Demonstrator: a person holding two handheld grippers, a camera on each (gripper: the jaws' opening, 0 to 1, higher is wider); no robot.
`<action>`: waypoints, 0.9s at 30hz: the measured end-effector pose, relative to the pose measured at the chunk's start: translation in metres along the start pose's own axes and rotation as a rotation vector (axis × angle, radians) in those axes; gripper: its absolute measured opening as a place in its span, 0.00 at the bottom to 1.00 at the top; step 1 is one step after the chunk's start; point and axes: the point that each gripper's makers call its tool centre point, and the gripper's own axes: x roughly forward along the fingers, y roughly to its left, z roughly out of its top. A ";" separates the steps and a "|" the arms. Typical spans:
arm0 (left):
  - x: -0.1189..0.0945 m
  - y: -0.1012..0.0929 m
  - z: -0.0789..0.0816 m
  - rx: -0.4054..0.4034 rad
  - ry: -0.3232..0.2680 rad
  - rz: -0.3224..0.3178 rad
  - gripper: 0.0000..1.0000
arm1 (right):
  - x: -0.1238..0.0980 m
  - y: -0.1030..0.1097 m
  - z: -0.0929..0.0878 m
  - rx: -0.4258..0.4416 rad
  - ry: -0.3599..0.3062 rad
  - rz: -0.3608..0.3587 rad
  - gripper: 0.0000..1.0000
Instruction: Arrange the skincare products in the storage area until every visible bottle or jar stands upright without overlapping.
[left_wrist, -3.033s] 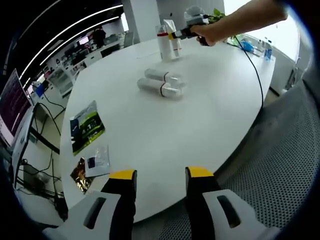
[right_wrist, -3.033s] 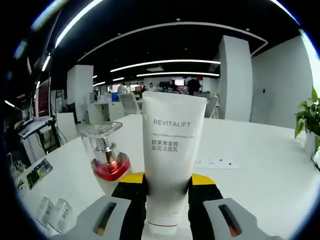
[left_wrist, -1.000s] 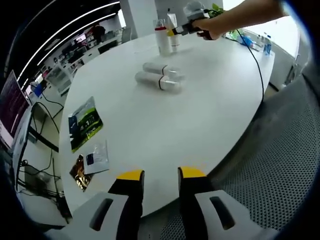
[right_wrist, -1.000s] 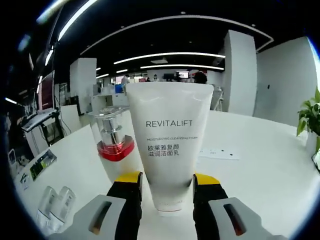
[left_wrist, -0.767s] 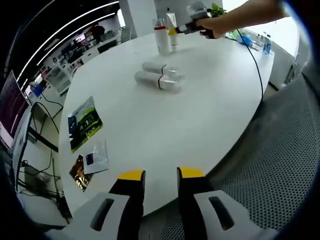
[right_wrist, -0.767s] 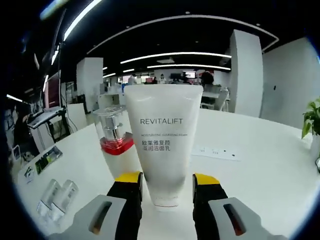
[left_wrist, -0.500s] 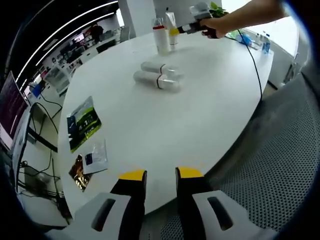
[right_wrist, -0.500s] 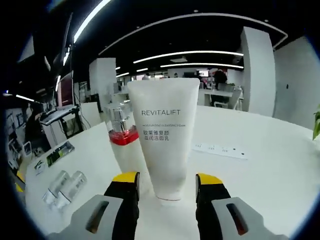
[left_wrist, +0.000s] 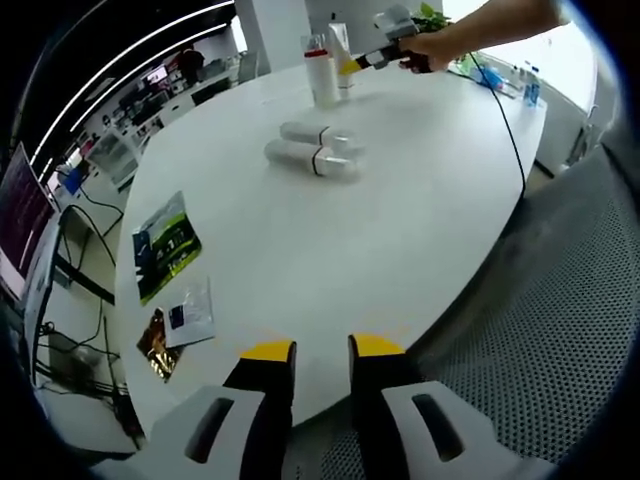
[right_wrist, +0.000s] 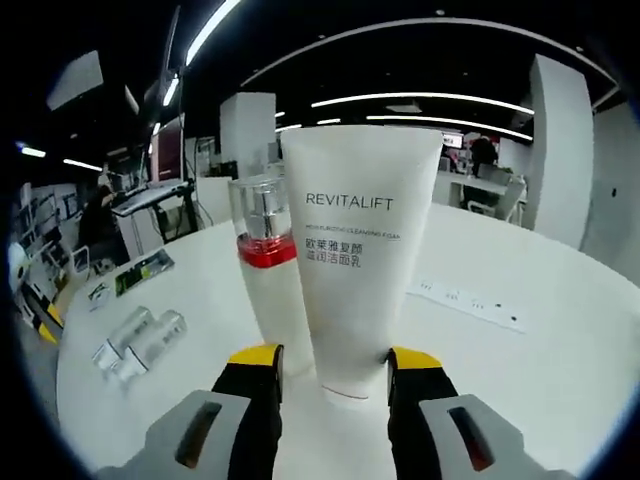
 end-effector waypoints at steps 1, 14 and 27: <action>0.000 0.000 0.000 0.000 -0.001 0.000 0.17 | 0.000 0.000 0.000 -0.001 0.003 -0.003 0.34; 0.000 -0.001 0.000 0.001 0.003 -0.003 0.16 | 0.004 0.006 -0.016 -0.048 0.105 0.004 0.18; 0.000 -0.001 -0.001 0.000 0.005 -0.005 0.15 | 0.008 -0.003 -0.019 -0.064 0.132 -0.016 0.16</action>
